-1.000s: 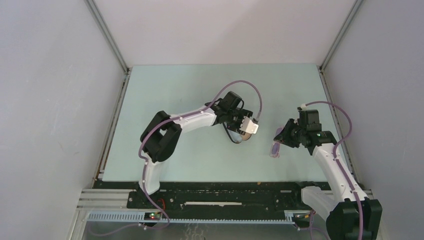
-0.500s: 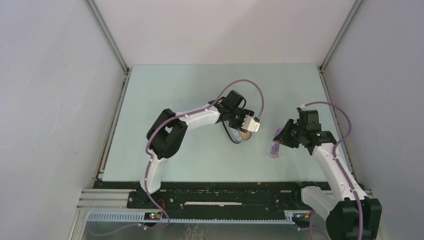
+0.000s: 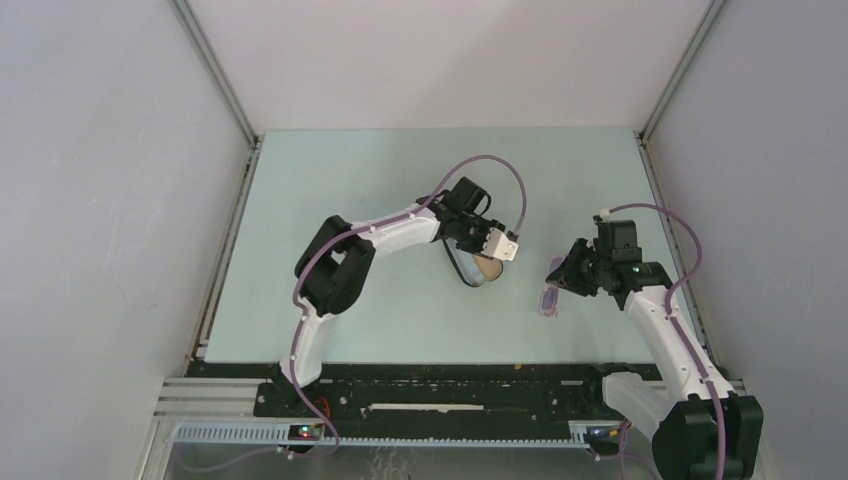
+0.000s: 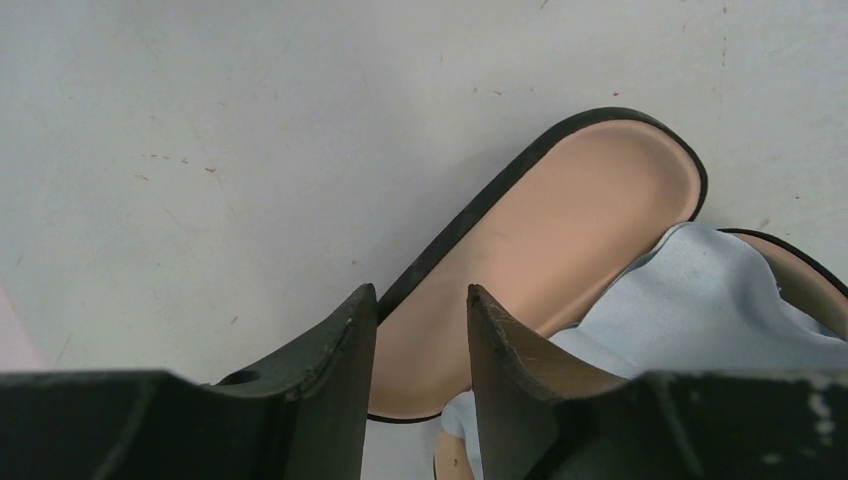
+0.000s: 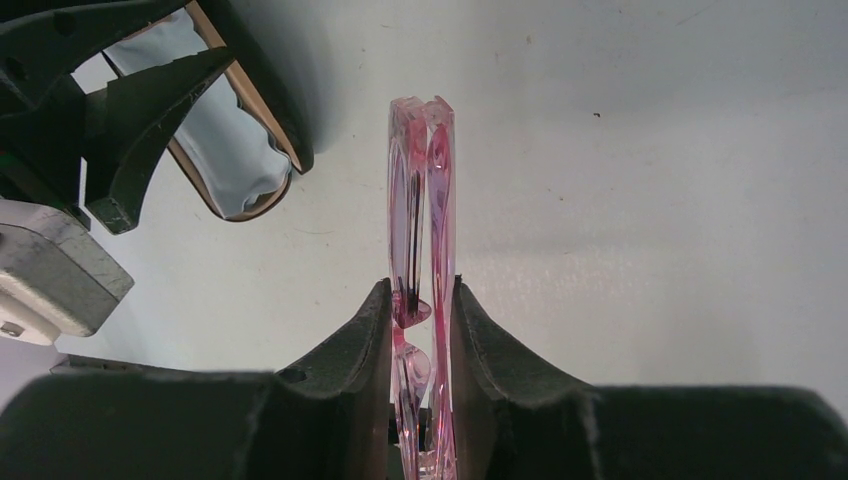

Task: Organize the sunglasses
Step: Adjust the sunglasses case at the center of the board.

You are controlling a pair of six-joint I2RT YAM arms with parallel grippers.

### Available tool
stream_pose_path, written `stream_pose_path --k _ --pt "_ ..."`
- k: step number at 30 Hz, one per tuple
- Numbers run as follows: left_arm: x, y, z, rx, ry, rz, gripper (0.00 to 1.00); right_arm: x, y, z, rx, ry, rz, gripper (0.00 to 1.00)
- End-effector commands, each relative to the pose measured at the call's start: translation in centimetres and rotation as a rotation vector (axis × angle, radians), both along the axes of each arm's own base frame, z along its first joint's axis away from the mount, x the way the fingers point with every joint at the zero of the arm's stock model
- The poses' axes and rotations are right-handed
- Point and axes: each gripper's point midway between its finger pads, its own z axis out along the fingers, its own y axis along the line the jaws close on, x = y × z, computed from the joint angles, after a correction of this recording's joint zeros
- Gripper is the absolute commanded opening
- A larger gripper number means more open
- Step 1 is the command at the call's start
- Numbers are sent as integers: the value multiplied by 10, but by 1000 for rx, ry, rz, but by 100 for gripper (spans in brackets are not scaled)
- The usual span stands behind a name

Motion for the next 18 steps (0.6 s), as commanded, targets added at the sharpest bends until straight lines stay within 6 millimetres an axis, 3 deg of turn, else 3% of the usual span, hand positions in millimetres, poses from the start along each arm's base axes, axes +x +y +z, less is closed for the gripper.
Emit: stream_pose_path --k 1,18 --pt "4 -8 14 -23 -14 -40 44 3 -1 2 -2 -24 10 30" --pt "-1 -3 3 42 -28 -78 34 3 -1 3 0 -23 11 30"
